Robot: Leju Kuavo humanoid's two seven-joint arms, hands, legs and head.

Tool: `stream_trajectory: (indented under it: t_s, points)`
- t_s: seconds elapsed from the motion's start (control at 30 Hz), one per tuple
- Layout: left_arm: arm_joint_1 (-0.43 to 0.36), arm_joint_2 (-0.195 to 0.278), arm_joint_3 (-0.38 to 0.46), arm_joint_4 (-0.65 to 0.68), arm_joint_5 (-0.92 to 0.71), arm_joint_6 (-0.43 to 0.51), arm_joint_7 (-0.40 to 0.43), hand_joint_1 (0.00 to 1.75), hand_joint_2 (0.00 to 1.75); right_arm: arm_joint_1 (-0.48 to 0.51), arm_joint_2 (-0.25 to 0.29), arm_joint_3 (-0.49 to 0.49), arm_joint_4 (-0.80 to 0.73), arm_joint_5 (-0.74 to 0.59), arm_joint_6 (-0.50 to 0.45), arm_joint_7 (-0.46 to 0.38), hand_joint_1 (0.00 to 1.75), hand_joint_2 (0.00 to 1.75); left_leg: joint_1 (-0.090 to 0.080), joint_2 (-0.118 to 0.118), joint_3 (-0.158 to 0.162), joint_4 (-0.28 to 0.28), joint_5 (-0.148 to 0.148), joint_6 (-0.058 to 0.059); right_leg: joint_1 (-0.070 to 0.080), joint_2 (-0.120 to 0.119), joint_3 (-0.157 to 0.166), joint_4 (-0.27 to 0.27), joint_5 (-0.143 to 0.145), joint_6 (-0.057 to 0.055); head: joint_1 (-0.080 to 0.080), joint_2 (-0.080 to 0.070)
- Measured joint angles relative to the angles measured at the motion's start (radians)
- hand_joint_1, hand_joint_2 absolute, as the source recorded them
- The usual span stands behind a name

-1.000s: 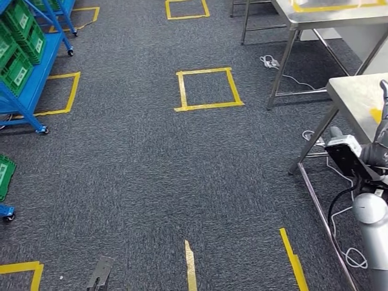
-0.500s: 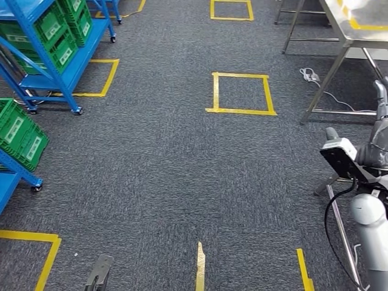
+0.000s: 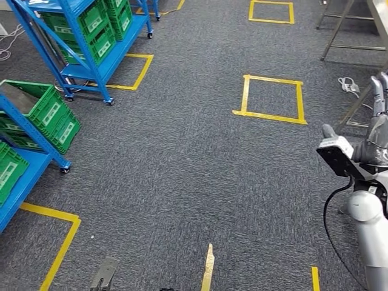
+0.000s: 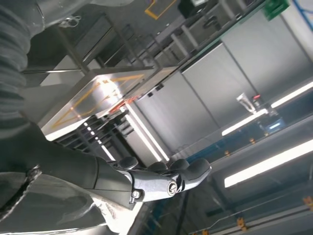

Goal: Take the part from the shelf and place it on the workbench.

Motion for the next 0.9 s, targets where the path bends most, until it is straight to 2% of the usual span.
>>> stream_trajectory:
  t_s: [0.07,0.1,0.13,0.2,0.27,0.33,0.37,0.4,0.43,0.47,0.5,0.57,0.6,0.63,0.7,0.73,0.77,0.83,0.87,0.9]
  points:
    - [-0.002,0.0,0.0,0.0,0.0,-0.001,0.001,0.0,0.0,0.0,0.0,0.002,0.0,-0.009,0.015,-0.004,0.0,1.75,-0.007,0.035,0.062,-0.12,0.04,0.006,0.004,-0.017,0.005,0.001,-0.006,0.008,0.0,0.0]
    - [-0.002,0.0,0.0,0.0,0.0,-0.003,0.001,0.0,0.0,-0.001,0.0,0.003,0.0,-0.015,0.025,-0.008,0.0,1.75,-0.011,0.046,0.076,-0.151,0.044,0.011,0.007,-0.025,0.006,0.002,-0.009,0.012,0.001,0.0]
    - [-0.003,-0.001,0.0,0.0,0.0,-0.004,0.001,0.0,0.0,-0.001,0.0,0.005,0.0,-0.021,0.035,-0.011,0.0,1.75,-0.014,0.047,0.078,-0.159,0.04,0.015,0.009,-0.034,0.007,0.002,-0.01,0.017,0.001,0.0]
    - [-0.001,0.0,0.0,0.0,0.0,-0.005,0.002,0.0,0.0,-0.003,0.0,0.012,0.001,-0.033,0.056,-0.014,0.0,1.75,-0.013,0.028,0.076,-0.166,0.043,0.028,0.008,-0.046,0.008,0.002,-0.016,0.026,0.002,0.0]
    - [-0.002,0.001,0.0,0.0,0.001,-0.006,0.002,0.0,0.0,-0.005,0.0,0.018,0.003,-0.041,0.07,-0.015,0.0,1.75,-0.008,0.01,0.079,-0.173,0.048,0.04,0.004,-0.013,-0.011,0.043,-0.046,0.033,0.004,0.0]
    - [-0.005,0.0,0.0,0.0,0.001,-0.006,0.002,0.0,0.0,-0.005,0.0,0.024,0.006,-0.045,0.077,-0.015,0.0,1.75,-0.006,-0.01,0.08,-0.175,0.05,0.047,0.002,0.035,-0.073,0.165,-0.103,0.037,0.009,0.0]
    - [-0.005,0.0,0.0,0.0,0.001,-0.006,0.002,0.0,0.0,-0.004,0.0,0.026,0.008,-0.047,0.081,-0.014,0.0,1.75,-0.006,-0.021,0.08,-0.174,0.05,0.048,0.002,0.047,-0.11,0.234,-0.127,0.039,0.011,0.0]
    - [-0.004,-0.001,0.0,0.0,0.001,-0.006,0.002,0.0,0.0,-0.002,0.0,0.029,0.011,-0.05,0.086,-0.014,0.0,1.75,-0.007,-0.032,0.08,-0.174,0.05,0.049,0.002,0.052,-0.138,0.281,-0.135,0.039,0.011,0.0]
    - [-0.004,0.0,0.0,0.0,0.001,-0.006,0.002,0.0,0.0,-0.001,0.0,0.031,0.013,-0.053,0.093,-0.014,0.0,1.75,-0.007,-0.043,0.081,-0.173,0.049,0.049,0.002,0.054,-0.15,0.292,-0.125,0.039,0.011,0.0]
    - [-0.003,0.0,0.0,0.0,0.001,-0.006,0.002,0.0,0.0,-0.001,0.0,0.033,0.015,-0.056,0.099,-0.014,0.0,1.75,-0.007,-0.055,0.082,-0.173,0.049,0.049,0.002,0.056,-0.141,0.26,-0.094,0.038,0.011,0.0]
    - [-0.003,0.0,0.0,0.0,0.001,-0.006,0.002,0.0,0.0,-0.003,0.0,0.035,0.017,-0.059,0.103,-0.014,0.0,1.75,-0.006,-0.067,0.083,-0.172,0.049,0.048,0.001,0.063,-0.116,0.198,-0.053,0.036,0.01,0.0]
    - [-0.004,0.0,0.0,0.0,0.001,-0.006,0.002,0.0,0.0,-0.007,-0.001,0.04,0.018,-0.062,0.108,-0.014,0.0,1.75,-0.008,-0.089,0.082,-0.168,0.048,0.043,-0.003,0.097,-0.055,0.065,0.002,0.032,0.01,0.0]
    - [-0.004,-0.001,0.0,0.0,0.001,-0.006,0.002,0.0,0.0,-0.008,-0.001,0.043,0.019,-0.064,0.111,-0.014,0.0,1.75,-0.008,-0.098,0.078,-0.166,0.049,0.038,-0.004,0.111,-0.035,0.028,0.011,0.03,0.01,0.0]
    - [-0.003,-0.001,0.0,0.0,0.002,-0.006,0.002,0.0,0.0,-0.008,-0.002,0.045,0.021,-0.069,0.117,-0.014,0.0,1.75,-0.007,-0.108,0.074,-0.166,0.051,0.032,-0.004,0.117,-0.027,0.013,0.009,0.028,0.01,0.0]
    - [0.001,0.001,0.0,0.0,0.003,-0.006,0.003,0.0,0.0,-0.01,-0.002,0.049,0.023,-0.088,0.131,-0.016,0.0,1.75,-0.005,-0.122,0.068,-0.166,0.053,0.022,-0.004,0.101,-0.022,0.008,0.01,0.02,0.01,0.0]
    - [0.003,0.002,0.0,0.0,0.003,-0.006,0.004,0.0,0.0,-0.011,-0.002,0.051,0.023,-0.105,0.138,-0.018,0.0,1.75,-0.006,-0.112,0.064,-0.157,0.045,0.017,-0.005,0.091,-0.019,0.005,0.011,0.015,0.008,0.0]
    - [0.004,0.002,0.0,0.0,0.004,-0.006,0.004,0.0,0.0,-0.012,-0.002,0.051,0.024,-0.126,0.147,-0.022,0.0,1.75,-0.007,-0.093,0.053,-0.132,0.027,0.013,-0.006,0.08,-0.017,0.001,0.013,0.008,0.006,0.0]
    - [0.003,0.003,0.0,0.0,0.005,-0.006,0.005,0.0,0.0,-0.012,-0.002,0.052,0.024,-0.182,0.171,-0.036,0.0,1.75,-0.007,-0.041,0.006,-0.027,-0.031,0.003,-0.005,0.057,-0.012,-0.002,0.011,-0.001,0.002,0.0]
    - [0.003,0.003,0.0,0.0,0.006,-0.005,0.005,0.0,0.0,-0.011,-0.002,0.053,0.024,-0.217,0.186,-0.044,0.0,1.75,-0.005,-0.027,-0.024,0.041,-0.06,-0.001,-0.003,0.045,-0.012,-0.001,0.01,-0.004,0.0,0.0]
    - [0.004,0.003,0.0,0.0,0.007,-0.005,0.005,0.0,0.0,-0.011,-0.001,0.053,0.024,-0.256,0.204,-0.052,0.0,1.75,-0.003,-0.021,-0.048,0.092,-0.076,-0.004,-0.002,0.033,-0.011,-0.001,0.009,-0.005,0.001,0.0]
